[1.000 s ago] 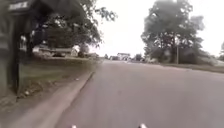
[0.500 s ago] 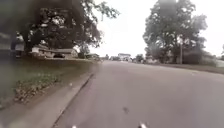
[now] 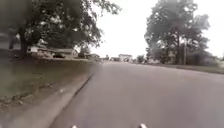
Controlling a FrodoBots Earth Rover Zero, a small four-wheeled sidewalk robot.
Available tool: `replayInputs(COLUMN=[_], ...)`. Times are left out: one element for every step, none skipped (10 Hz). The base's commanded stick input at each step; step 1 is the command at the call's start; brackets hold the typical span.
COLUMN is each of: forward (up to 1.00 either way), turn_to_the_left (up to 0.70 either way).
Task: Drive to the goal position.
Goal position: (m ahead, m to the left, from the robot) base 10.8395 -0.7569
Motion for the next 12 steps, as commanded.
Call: replayInputs(forward=[1.0, 1.0, 1.0, 1.0, 1.0, 1.0, 1.0, 1.0, 1.0, 1.0, 1.0, 1.0], turn_to_the_left=[0.02, 0.04, 0.23, 0.33, 0.4, 0.4, 0.35, 0.08, 0.06, 0.03, 0.02, 0.03])
